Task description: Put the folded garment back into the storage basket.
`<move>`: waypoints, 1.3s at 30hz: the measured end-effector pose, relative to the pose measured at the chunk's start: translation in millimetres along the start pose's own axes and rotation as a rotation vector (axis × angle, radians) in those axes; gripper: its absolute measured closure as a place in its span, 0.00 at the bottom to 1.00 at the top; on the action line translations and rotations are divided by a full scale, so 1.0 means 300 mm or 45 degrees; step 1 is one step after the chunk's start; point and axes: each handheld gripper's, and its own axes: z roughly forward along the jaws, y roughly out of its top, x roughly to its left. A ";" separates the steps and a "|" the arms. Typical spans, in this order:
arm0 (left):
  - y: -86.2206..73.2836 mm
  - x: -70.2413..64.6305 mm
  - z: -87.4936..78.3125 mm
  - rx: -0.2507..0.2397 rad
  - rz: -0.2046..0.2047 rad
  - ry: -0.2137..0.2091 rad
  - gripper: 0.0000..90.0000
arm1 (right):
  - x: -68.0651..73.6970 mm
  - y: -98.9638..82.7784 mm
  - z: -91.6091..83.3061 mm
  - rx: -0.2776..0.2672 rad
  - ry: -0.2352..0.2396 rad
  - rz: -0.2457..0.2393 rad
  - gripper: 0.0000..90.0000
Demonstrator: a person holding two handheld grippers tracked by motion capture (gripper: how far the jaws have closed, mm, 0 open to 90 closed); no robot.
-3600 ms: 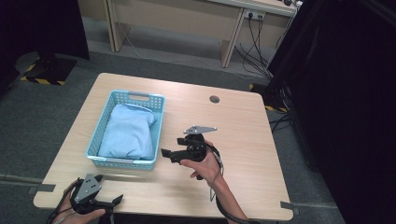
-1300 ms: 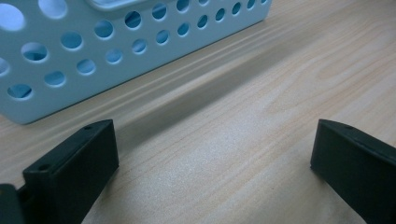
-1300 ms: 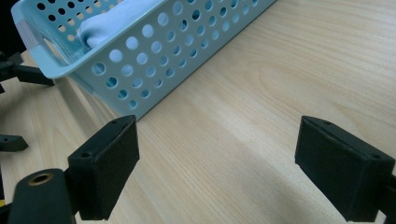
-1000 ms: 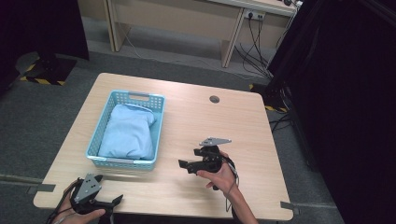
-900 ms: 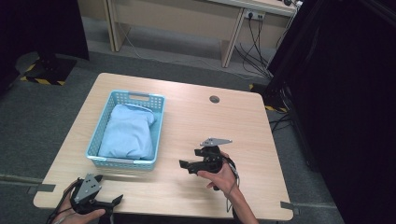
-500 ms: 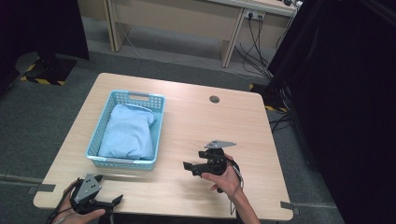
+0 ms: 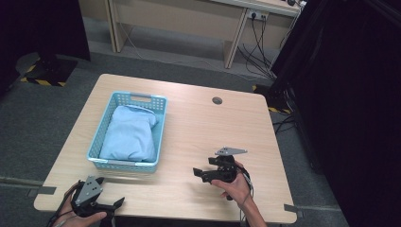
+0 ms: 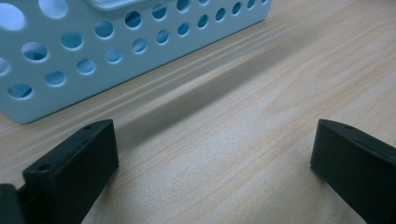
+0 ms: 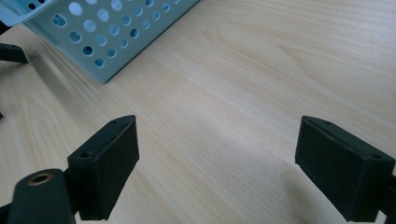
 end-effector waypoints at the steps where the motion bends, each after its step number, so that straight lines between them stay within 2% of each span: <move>1: 0.000 0.000 0.000 0.000 0.000 0.000 0.00 | -0.001 -0.003 -0.002 -0.001 0.001 -0.002 0.16; 39: 0.000 0.000 0.000 0.001 0.000 0.000 0.00 | -0.036 -0.105 -0.051 0.019 -0.023 0.062 0.16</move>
